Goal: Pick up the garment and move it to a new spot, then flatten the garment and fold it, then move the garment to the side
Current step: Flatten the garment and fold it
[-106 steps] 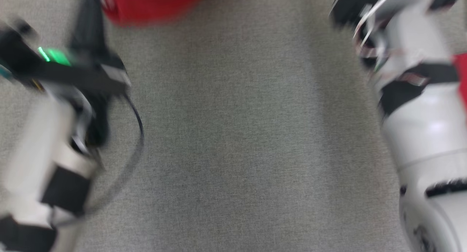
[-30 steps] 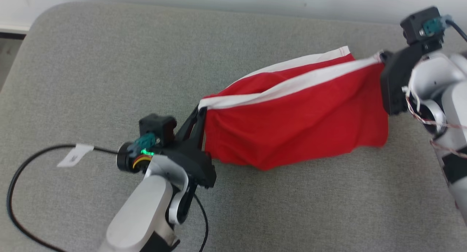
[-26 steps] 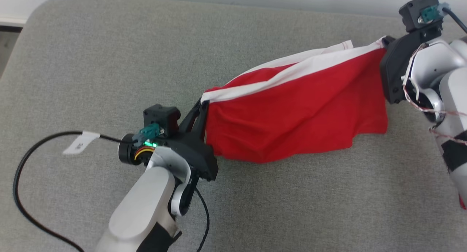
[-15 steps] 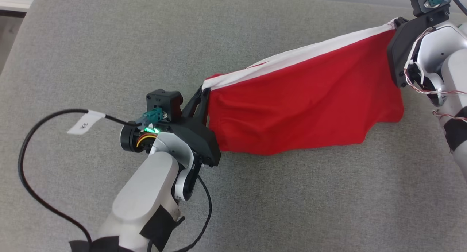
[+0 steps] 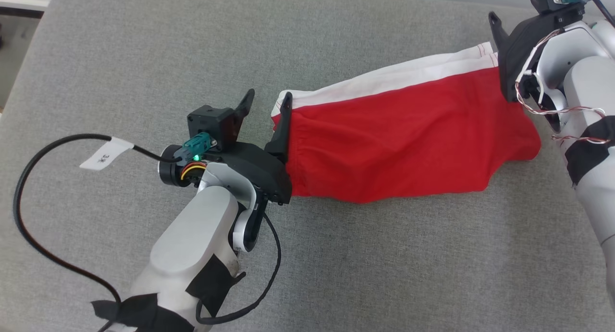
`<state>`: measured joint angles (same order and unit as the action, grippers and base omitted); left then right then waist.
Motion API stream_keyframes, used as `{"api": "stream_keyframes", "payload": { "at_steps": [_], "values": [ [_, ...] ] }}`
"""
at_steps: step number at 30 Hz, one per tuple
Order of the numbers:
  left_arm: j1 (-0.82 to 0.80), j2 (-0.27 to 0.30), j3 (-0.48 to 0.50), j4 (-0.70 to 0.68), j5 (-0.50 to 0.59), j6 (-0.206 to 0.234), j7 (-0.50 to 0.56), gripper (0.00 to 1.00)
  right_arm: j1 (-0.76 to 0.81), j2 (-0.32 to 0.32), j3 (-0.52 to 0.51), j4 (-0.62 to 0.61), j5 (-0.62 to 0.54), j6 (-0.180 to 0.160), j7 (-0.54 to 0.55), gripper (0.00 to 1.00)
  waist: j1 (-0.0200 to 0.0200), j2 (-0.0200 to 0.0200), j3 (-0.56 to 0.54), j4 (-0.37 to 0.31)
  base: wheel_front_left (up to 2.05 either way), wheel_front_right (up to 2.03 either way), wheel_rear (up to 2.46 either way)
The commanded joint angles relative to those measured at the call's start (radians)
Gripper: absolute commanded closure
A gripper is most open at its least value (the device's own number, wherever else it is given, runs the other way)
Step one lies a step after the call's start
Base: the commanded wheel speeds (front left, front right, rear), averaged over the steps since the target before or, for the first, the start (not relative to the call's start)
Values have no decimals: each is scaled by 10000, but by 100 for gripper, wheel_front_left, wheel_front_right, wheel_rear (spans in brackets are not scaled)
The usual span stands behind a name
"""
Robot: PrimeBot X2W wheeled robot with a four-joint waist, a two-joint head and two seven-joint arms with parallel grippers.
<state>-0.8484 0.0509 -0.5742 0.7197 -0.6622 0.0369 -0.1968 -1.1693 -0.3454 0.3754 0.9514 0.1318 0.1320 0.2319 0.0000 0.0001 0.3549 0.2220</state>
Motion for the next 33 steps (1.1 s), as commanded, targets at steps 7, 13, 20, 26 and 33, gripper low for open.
{"api": "stream_keyframes", "payload": {
  "at_steps": [7,13,20,26,33],
  "values": [
    [755,340,440,-685,318,236,-658,0,-66,410,-496,990,26,-22,12,0,0,-1,-663,-20,0,0,0],
    [2614,1025,1352,-3729,1752,544,-678,0,169,359,-708,1930,417,-22,1426,0,0,-1,-1244,-6,0,0,0],
    [5171,981,1992,-6734,2894,-54,-684,0,849,25,-918,2543,838,-22,2170,0,0,-1,-1385,331,0,0,0],
    [6456,740,2563,-7731,3334,-457,-684,0,1181,-391,-1069,2776,662,-22,2135,0,0,-1,-1078,698,0,0,0],
    [6879,540,2915,-7668,3702,-805,-686,0,1182,-498,-1274,2960,401,-22,2175,0,0,-1,-650,989,0,0,0]
  ]
}}
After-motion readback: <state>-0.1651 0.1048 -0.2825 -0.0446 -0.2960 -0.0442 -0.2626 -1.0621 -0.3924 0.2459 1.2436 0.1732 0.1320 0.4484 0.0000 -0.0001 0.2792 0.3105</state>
